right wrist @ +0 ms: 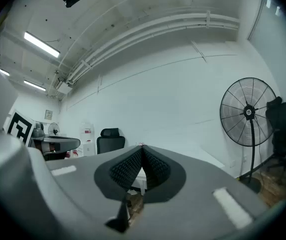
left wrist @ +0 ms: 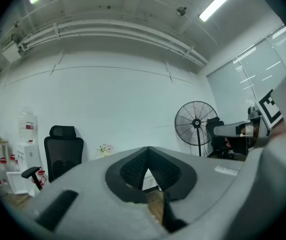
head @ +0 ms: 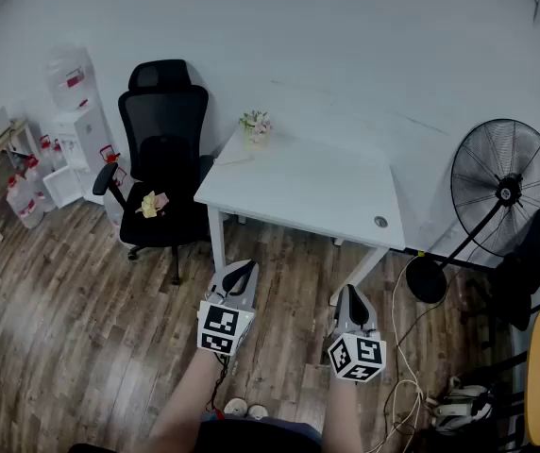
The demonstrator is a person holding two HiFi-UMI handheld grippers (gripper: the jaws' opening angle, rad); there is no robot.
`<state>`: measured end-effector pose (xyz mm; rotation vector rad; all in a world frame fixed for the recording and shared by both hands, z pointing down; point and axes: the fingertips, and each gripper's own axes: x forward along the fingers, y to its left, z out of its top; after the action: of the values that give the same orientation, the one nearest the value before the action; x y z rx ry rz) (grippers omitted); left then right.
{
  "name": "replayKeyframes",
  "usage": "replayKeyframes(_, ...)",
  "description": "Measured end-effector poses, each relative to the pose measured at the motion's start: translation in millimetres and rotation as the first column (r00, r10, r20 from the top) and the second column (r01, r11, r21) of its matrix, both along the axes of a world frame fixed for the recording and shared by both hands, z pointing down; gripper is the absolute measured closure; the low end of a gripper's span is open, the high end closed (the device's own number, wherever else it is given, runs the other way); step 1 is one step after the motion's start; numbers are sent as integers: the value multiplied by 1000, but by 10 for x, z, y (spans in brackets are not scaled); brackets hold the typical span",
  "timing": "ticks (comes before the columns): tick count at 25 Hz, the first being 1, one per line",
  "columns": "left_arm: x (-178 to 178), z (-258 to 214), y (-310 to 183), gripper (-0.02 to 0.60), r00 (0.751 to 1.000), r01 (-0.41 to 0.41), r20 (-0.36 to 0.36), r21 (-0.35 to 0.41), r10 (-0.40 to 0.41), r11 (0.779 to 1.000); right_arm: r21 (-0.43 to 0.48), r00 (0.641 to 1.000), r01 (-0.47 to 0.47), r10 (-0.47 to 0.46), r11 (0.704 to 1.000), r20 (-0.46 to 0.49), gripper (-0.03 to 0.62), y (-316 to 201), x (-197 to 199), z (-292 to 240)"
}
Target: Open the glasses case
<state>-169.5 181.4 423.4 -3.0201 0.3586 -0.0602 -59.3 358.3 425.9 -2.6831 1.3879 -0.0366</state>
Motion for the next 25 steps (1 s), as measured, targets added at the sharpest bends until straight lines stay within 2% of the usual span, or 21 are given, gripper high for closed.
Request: replayKeyframes(25,88,115,-96,574,1000,-7,28,-18,7,1000,27,999,5,-6,1000,35,583,-127,84,97)
